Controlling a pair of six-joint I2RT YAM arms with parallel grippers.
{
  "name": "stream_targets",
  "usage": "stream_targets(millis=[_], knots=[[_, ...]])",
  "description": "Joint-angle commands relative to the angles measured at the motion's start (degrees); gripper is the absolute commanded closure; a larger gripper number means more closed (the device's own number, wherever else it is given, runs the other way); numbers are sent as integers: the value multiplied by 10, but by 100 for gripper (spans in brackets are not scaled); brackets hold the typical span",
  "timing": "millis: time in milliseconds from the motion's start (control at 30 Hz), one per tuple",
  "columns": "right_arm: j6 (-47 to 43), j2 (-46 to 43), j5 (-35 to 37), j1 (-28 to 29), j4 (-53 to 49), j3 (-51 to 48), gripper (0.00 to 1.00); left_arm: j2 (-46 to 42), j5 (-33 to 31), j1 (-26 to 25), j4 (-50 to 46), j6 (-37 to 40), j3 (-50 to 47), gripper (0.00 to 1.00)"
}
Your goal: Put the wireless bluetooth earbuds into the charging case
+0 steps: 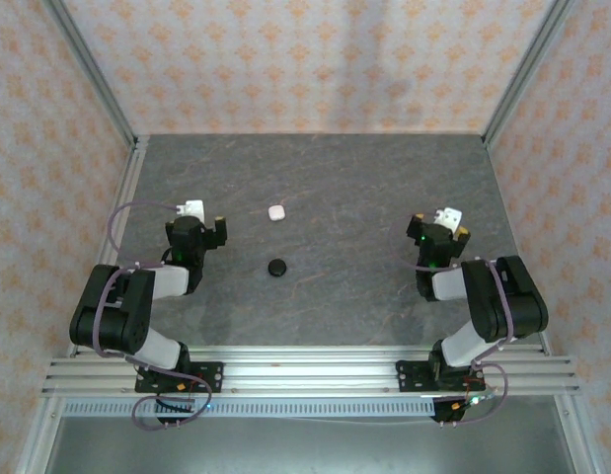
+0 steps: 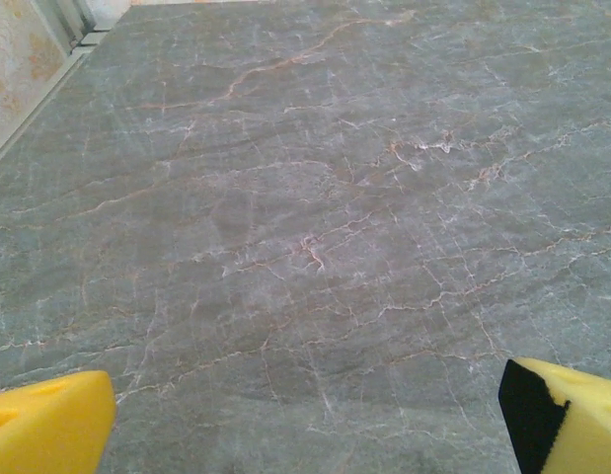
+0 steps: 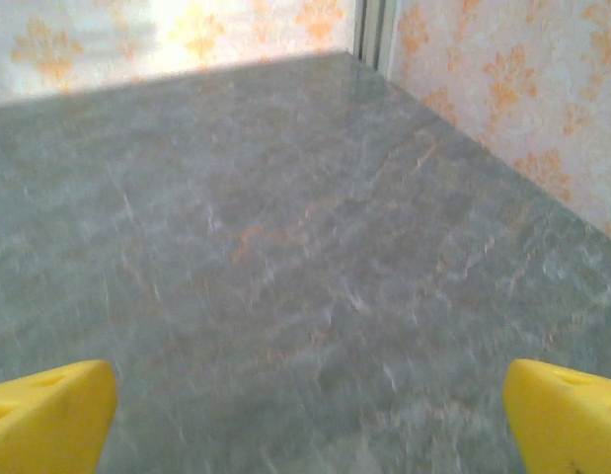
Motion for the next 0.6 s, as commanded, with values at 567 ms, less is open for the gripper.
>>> stream_targets(millis=[567], knots=[[16,0,-17,-14,-20,13,1,0,4,4,29,2,-1,0]])
